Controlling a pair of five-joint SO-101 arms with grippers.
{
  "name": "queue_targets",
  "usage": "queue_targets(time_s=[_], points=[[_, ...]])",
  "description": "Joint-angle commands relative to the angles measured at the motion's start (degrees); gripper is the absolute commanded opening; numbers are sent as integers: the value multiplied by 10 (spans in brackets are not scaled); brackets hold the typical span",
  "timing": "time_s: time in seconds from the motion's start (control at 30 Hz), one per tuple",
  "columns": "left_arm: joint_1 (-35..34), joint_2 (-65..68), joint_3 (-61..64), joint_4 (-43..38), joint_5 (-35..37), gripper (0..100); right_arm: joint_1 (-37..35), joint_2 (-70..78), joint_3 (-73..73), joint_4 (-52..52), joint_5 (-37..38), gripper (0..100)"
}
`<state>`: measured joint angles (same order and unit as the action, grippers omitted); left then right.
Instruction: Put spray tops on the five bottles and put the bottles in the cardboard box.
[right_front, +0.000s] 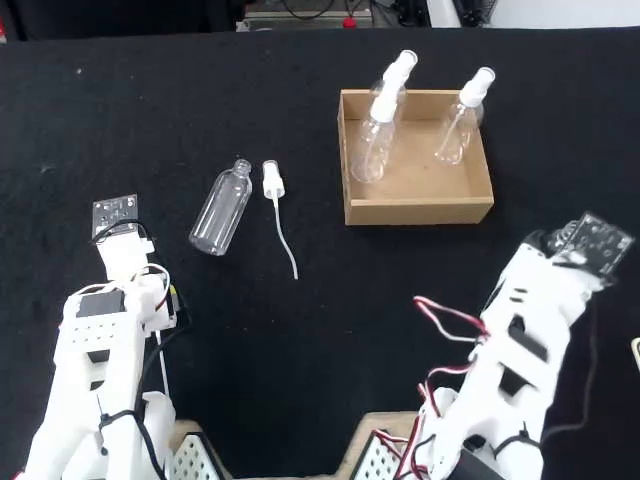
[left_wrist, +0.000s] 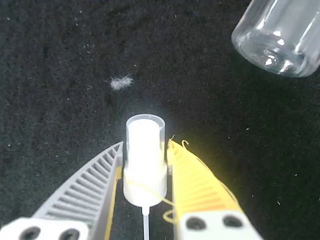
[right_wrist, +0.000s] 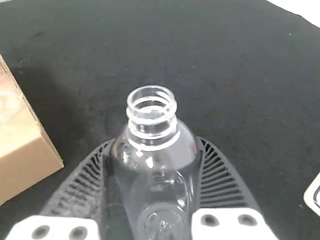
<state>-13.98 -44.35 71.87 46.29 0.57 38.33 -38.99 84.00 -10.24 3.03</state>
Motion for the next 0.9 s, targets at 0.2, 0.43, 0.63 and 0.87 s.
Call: queue_targets(time_s=[0.2,0.43,0.63,0.87], points=[[-6,-15,-6,-11,2,80,-8,-30,55,-62,40,100],[-6,-15,-7,-11,2,80,-10,-31,79,-62,89,157],[-6,-15,-7,-11,2,80,-8,-31,87,-62,85,290],[-6,-15,-8,-11,2,80,-5,-31,87,-62,89,293]])
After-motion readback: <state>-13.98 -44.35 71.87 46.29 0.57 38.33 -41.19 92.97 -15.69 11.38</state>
